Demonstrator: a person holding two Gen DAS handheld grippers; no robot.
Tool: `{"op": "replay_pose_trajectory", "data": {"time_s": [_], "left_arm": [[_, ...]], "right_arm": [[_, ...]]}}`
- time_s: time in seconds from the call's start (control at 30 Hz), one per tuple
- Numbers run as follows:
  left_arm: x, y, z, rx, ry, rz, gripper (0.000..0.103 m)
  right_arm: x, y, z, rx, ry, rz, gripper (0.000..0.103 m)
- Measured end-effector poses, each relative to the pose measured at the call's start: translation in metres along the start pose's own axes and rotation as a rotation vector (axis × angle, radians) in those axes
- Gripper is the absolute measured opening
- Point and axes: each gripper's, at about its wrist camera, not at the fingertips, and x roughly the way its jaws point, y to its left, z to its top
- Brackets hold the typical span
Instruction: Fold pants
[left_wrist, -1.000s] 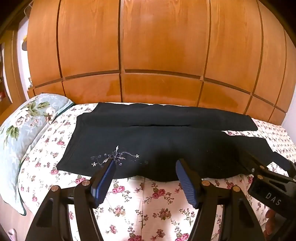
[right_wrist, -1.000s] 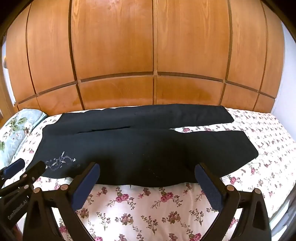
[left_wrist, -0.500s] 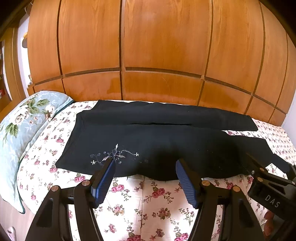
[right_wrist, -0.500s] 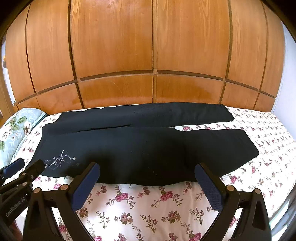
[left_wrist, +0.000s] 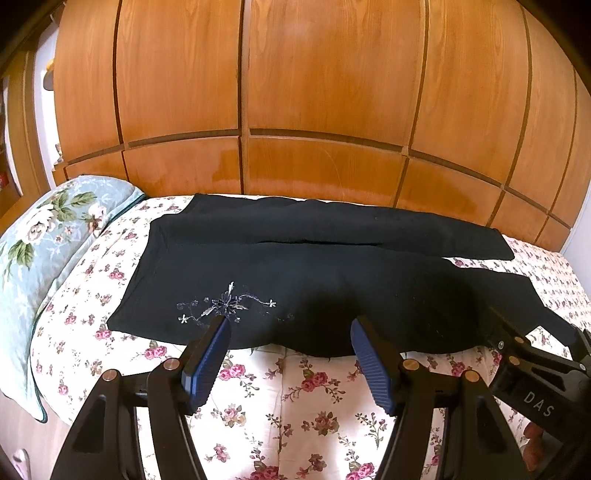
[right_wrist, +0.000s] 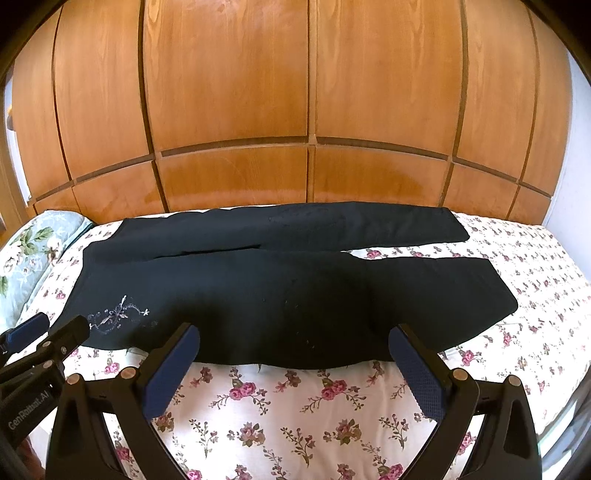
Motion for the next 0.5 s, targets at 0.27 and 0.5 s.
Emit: {"op": "replay_pose_trajectory", "data": {"time_s": [0.27,0.5], "left_arm": [[0.0022,-0.0004,-0.0007,0.006,0.006,-0.004,0.069],[0.0061,-0.0033,-0.0014,0.014,0.018,0.004,0.069]], "right_arm": [[0.0023,-0.0005,-0.0013,0.002,0.007,-0.001,0.103],[0.0038,-0.0003,-0.0020,0.003,0.007,-0.002,0.103]]}}
